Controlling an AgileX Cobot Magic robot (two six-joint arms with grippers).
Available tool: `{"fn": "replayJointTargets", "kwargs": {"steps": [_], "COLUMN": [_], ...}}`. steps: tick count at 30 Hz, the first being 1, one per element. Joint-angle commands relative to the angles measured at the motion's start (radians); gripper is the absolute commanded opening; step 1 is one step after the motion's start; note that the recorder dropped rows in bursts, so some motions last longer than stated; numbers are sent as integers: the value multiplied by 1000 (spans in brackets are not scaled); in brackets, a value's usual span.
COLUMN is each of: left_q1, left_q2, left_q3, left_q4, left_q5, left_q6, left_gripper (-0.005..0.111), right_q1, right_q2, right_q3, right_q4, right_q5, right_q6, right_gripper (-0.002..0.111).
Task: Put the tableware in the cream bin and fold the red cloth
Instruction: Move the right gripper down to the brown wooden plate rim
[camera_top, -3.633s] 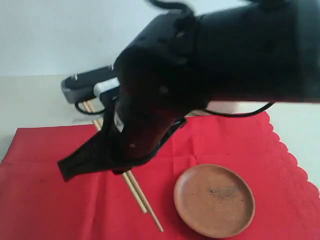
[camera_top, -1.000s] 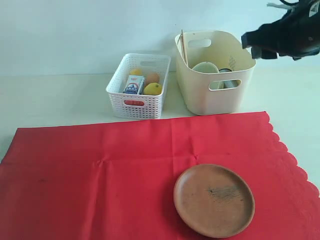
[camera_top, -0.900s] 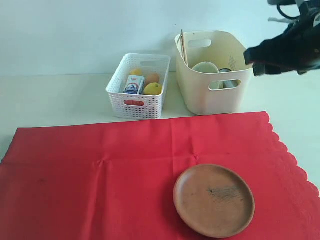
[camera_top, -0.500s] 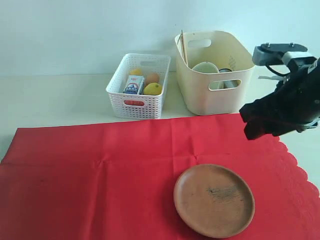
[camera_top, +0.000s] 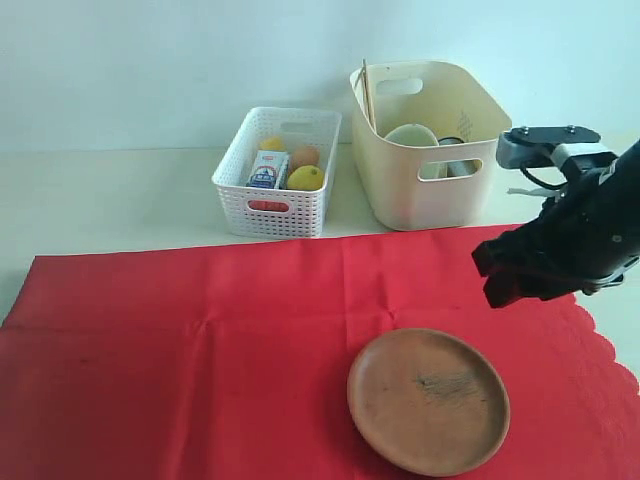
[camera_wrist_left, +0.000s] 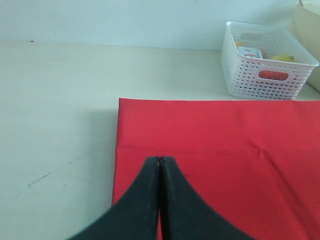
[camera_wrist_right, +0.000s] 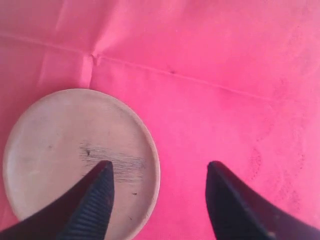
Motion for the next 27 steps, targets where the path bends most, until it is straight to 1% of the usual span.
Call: {"fn": "replayJointTargets", "kwargs": {"steps": [1,7,15,27], "left_q1": [-8,-8,-8,-8], "left_q2": [-5,-5,-5,-5], "left_q3": [-4,-4,-4,-4], "left_q4": [-7,-7,-7,-7], "left_q5": [-11,-11,-11,-11], "left_q6": [-4,-4,-4,-4], "left_gripper": [0,0,0,0], "right_q1": [-1,-1,-1,-3], "right_q2": [52,132,218,304], "right_q3": [5,1,1,-46], "right_q4": [24,78,218,226], "right_q5": [-37,-48,-41,46], "right_q6": [-11,-63,-224,-279], "right_gripper": [54,54,54,54]}}
